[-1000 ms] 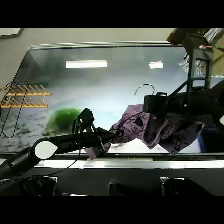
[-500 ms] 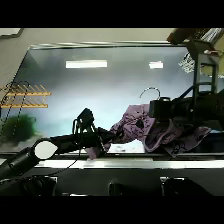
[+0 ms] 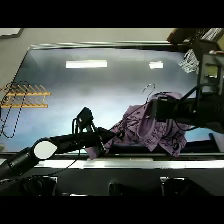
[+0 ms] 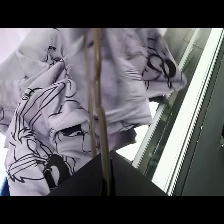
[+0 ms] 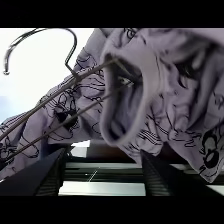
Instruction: Fold the clothes and pants, and hang the long-sleeved shirts on hangers.
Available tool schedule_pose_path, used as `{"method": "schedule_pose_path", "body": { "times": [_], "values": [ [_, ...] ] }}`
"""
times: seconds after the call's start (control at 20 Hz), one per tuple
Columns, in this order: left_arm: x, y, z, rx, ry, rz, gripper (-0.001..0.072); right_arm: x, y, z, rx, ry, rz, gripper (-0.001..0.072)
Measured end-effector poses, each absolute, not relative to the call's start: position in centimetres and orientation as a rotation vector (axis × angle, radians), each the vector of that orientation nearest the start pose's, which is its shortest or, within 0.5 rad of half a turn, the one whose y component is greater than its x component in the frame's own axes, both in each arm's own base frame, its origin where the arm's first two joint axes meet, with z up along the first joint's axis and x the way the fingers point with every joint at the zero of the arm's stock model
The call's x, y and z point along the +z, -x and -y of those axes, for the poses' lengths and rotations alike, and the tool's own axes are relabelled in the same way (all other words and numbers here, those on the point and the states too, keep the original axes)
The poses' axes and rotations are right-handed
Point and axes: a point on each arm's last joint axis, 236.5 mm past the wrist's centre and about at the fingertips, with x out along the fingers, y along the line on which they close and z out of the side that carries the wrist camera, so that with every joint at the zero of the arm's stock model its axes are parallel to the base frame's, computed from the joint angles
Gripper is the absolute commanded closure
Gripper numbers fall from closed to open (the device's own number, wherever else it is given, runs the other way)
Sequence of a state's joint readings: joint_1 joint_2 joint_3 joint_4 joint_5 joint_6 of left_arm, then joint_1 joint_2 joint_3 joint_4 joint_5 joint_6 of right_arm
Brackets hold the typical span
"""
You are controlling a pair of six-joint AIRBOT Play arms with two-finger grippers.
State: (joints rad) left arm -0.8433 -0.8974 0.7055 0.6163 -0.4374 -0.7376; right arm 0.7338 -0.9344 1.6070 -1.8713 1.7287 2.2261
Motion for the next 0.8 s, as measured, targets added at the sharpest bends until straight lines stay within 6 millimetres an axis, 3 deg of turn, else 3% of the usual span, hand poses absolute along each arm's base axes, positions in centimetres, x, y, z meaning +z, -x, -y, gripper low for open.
{"method": "schedule_pose_path", "body": {
  "times": [0.3,0.45,0.6,0.7,0.8],
  "values": [
    [10.5,-20.9,35.9,-1.161,-0.062,-0.512,0.0681,25.1,-25.6,-11.2,-0.018,-0.095,-0.948,0.0173],
    [10.5,-20.9,35.9,-1.161,-0.063,-0.511,0.068,26.9,-27.1,-6.7,-0.196,-0.063,-0.836,0.0171],
    [10.5,-20.9,35.9,-1.161,-0.064,-0.511,0.068,27.6,-28.1,-0.6,-0.416,-0.114,-0.791,0.0128],
    [10.5,-20.9,35.9,-1.162,-0.066,-0.51,0.068,26.3,-28.9,1.4,-0.406,-0.147,-0.855,0.0225],
    [10.5,-20.9,35.9,-1.162,-0.066,-0.51,0.068,25.2,-29.8,1.6,-0.255,-0.079,-0.925,0.0215]
  ]
}}
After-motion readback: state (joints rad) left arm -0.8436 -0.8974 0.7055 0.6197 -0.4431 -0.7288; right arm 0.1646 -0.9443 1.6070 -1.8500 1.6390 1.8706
